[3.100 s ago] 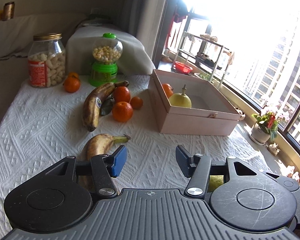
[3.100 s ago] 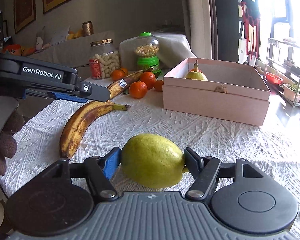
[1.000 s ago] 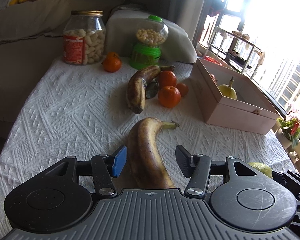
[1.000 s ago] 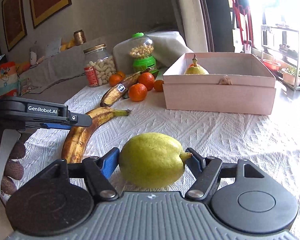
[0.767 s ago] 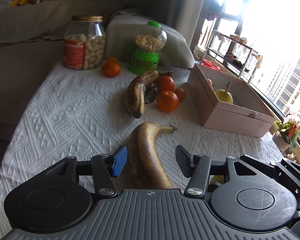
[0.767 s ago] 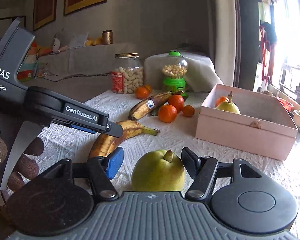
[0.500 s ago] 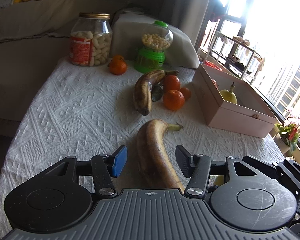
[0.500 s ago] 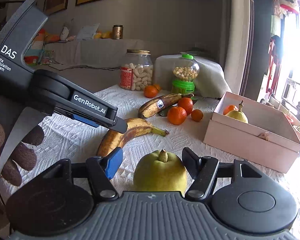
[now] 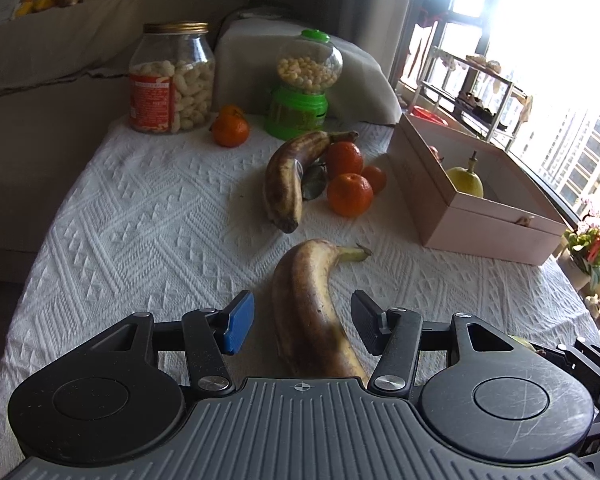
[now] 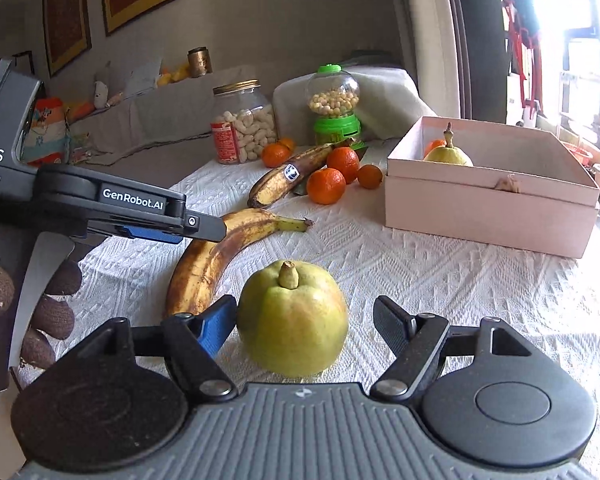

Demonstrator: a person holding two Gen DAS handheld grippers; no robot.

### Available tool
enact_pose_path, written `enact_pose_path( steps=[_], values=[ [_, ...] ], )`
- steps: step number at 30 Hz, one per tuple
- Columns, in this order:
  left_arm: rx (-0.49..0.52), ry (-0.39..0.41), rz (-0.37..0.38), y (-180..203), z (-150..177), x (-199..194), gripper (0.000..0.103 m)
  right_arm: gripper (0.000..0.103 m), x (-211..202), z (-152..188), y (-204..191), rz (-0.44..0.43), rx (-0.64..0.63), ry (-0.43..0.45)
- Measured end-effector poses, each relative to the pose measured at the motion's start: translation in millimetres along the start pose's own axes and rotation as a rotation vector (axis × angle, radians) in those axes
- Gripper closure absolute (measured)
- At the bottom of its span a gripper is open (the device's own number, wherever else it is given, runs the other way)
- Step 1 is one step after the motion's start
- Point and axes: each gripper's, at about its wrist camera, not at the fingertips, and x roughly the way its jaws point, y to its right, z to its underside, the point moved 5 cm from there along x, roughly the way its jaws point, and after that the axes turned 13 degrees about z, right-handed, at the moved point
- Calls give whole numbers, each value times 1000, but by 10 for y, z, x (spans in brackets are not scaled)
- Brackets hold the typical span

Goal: Organize fruits
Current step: 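Close the left gripper on the brown banana and lift it while the right holds the pear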

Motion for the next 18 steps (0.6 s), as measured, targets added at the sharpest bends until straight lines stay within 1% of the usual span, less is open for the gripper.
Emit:
enact_pose_path(
  steps=[4,5,7,12,15,18],
  values=[
    [60,-92,-54,41,-20,200,44,35,8,15,-22,-14,-15,-2],
    [64,-116,-61,38,-17,241,43,36,1,18,-27,-15,-21,2],
    [52,-152,-54,19,-6,302,43,37,-14,18,-47,-11,-39,14],
    [82,-202,-73,39,-40,359,44,44,-6,15,-68,-29,-57,27],
    [67,-213,-79,34,-54,370,44,44,5,5,-81,-34,-69,35],
    [75,-248,-93,53,-78,406,44,45,-3,12,-96,-34,-97,42]
  ],
)
